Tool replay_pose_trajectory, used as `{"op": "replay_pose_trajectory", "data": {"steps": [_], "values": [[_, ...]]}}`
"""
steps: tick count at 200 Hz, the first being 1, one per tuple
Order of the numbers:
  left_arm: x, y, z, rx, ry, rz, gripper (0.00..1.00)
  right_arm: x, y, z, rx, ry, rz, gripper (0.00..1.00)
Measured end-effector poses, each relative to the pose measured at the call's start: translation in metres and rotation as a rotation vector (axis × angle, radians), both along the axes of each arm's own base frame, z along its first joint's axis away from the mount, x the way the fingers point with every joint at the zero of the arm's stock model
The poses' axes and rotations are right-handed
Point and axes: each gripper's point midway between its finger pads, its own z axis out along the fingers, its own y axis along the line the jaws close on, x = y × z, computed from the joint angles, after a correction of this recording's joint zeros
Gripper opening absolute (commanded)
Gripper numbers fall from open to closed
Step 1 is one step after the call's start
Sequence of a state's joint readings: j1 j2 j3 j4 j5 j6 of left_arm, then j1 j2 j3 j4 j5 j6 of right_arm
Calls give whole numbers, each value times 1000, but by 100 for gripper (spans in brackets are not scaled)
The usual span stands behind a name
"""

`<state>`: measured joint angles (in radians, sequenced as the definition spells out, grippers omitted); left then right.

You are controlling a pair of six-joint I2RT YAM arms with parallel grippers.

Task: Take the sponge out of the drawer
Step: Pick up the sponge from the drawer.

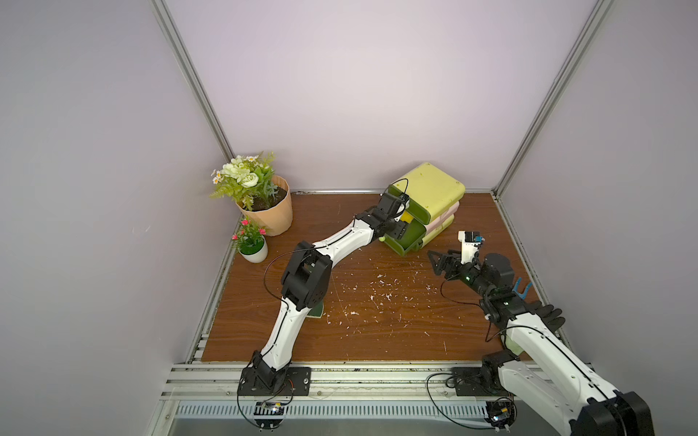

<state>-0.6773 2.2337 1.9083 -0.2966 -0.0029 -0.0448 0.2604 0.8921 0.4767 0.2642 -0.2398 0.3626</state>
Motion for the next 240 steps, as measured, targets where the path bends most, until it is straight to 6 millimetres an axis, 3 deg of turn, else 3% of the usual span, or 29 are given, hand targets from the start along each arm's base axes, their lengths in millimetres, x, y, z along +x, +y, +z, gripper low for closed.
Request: {"op": "replay_pose_trajectory", "data": {"steps": [55,116,171,240], "values": [[0,0,1,-2,1,0,60,0,0,0,0,0,0,91],[-1,0,6,-6,-2,1,59,0,0,0,0,0,0,91],[-3,3,28,-18,-22,4,60,0,0,0,0,0,0,91],[-9,12,33,18,-7,17,60,0,0,0,0,0,1,91]]}}
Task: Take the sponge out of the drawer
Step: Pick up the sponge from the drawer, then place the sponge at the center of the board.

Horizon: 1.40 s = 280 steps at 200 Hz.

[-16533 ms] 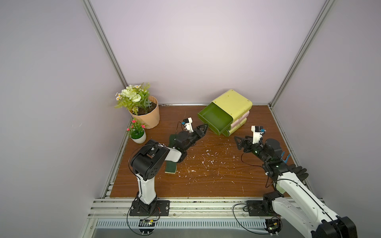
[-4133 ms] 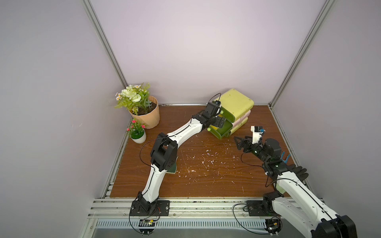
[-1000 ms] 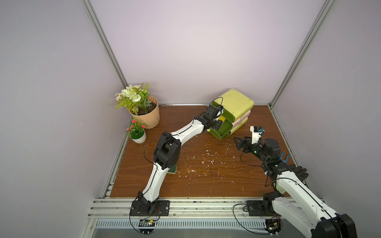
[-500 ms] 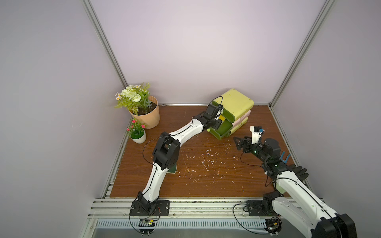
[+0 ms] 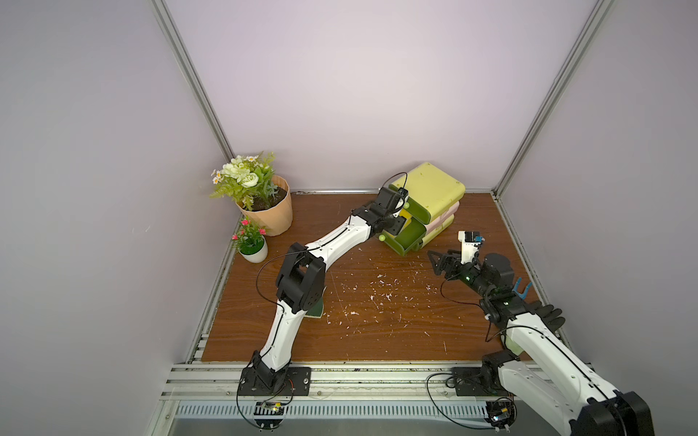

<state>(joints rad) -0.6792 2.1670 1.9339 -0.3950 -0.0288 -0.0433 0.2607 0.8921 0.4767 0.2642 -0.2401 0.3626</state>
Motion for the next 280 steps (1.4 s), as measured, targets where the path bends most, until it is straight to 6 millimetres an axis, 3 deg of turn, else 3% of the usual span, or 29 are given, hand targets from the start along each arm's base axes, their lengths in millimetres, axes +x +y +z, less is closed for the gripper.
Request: {"op": "replay_pose_trajectory", "data": {"steps": [57,121,166,199,255,280], "values": [[-12,6,17,52,-24,8,60,0,0,0,0,0,0,91],[-31,14,17,96,-32,19,60,0,0,0,0,0,0,91],[-53,32,42,39,-87,53,60,0,0,0,0,0,0,91],[-69,51,54,-35,-127,103,60,0,0,-1,-1,4,0,91],[-114,107,37,-135,-160,223,55,1,0,-5,-3,14,0,91],[-129,130,41,-195,-192,286,55,1,0,-5,-4,14,0,91]]}}
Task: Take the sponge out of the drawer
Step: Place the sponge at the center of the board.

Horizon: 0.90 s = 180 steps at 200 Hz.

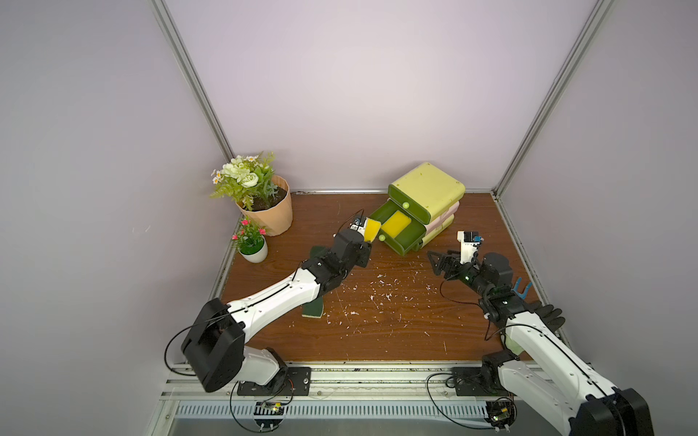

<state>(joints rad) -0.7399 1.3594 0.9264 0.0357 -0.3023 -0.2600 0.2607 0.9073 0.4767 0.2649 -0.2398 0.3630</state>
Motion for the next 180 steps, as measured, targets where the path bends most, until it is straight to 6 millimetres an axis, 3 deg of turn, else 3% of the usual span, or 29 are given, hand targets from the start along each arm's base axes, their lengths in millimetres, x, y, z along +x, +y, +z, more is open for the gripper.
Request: {"op": "replay_pose_trajectory", "data": {"steps": [34,88,180], "values": [[-9,14,-8,-74,-8,53,55,0,0,0,0,0,0,91],[-27,34,-75,-73,113,127,55,0,1,0,0,0,2,91],[-8,49,-135,-33,231,265,57,0,2,-4,-3,10,4,90]]}}
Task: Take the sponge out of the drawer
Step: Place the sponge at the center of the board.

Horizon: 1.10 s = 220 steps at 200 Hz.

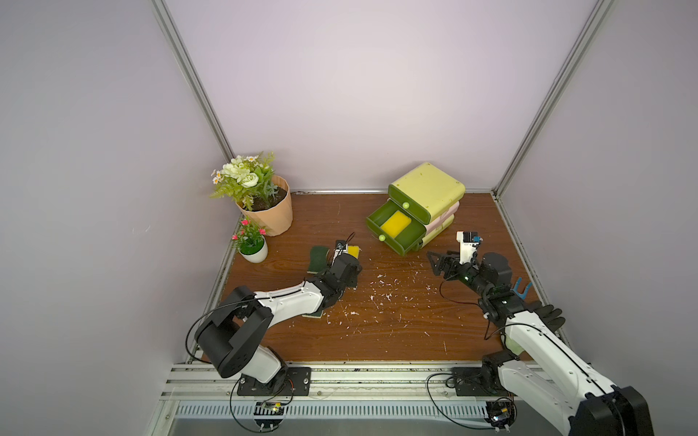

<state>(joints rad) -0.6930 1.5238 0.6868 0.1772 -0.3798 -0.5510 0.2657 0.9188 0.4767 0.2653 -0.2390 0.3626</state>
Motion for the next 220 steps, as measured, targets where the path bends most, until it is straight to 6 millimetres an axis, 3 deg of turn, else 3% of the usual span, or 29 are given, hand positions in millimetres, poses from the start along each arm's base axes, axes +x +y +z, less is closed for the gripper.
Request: {"op": "replay_pose_trajectory", "data": {"steps": [54,123,201,220], "values": [[20,5,-10,36,3,58,59,0,1,0,0,0,2,90],[44,-8,-21,66,15,67,62,0,0,0,-3,-1,-3,90],[49,3,-28,91,26,102,70,0,1,0,-3,-1,1,91],[49,4,-30,96,32,103,76,0,1,0,-3,-1,1,91]]}}
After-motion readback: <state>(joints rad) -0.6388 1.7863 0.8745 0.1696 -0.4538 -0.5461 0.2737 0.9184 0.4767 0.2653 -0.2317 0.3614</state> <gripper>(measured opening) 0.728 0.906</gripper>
